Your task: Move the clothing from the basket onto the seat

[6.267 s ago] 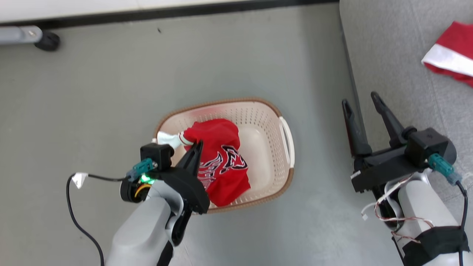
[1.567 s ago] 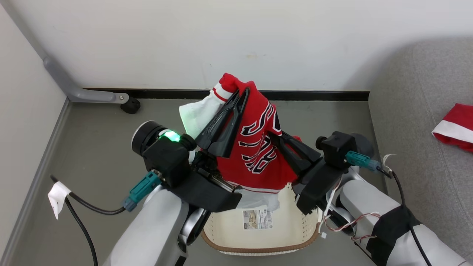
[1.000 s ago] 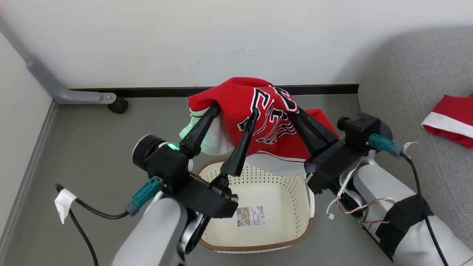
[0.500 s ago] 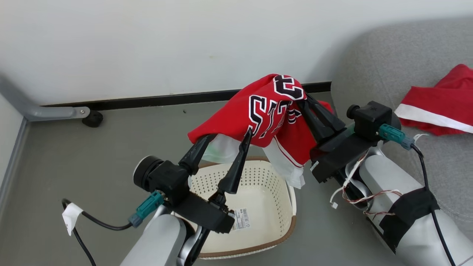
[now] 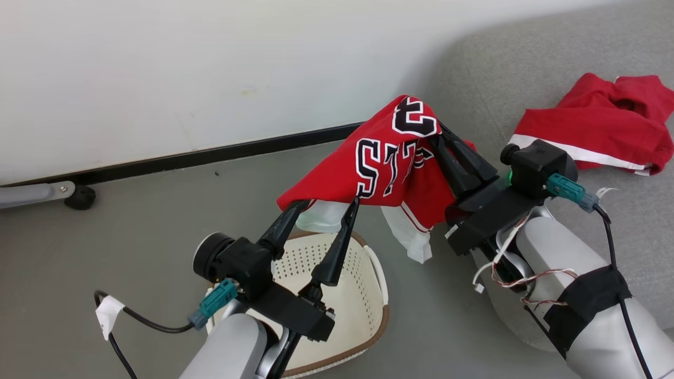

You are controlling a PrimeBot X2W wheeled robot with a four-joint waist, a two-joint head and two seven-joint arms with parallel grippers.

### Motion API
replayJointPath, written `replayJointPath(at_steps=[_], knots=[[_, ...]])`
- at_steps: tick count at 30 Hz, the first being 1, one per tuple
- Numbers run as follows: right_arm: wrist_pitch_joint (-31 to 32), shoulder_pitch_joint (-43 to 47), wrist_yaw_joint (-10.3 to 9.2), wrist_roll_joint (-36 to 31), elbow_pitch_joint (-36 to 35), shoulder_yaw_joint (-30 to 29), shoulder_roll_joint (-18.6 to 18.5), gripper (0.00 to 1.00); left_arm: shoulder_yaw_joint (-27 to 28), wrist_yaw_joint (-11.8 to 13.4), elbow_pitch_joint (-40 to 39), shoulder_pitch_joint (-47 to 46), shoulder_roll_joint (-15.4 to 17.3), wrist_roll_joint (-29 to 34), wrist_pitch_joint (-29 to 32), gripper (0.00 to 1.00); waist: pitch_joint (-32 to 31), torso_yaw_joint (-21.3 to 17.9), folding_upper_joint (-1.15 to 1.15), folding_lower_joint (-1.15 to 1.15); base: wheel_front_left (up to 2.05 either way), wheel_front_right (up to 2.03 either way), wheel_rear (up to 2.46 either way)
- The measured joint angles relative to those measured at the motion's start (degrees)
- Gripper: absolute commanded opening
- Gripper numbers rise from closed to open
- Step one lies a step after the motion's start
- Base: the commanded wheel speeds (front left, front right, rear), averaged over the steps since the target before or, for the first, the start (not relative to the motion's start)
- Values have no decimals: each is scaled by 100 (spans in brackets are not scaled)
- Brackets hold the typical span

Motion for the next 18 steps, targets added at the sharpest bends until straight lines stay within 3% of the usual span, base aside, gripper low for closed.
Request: replayJointPath(at_steps=[18], knots=[[0,235,0,-215,-268,-375,-143,0,73,-1,142,138,-78,58,0,100,-30,-776,0,0,0,0,0]])
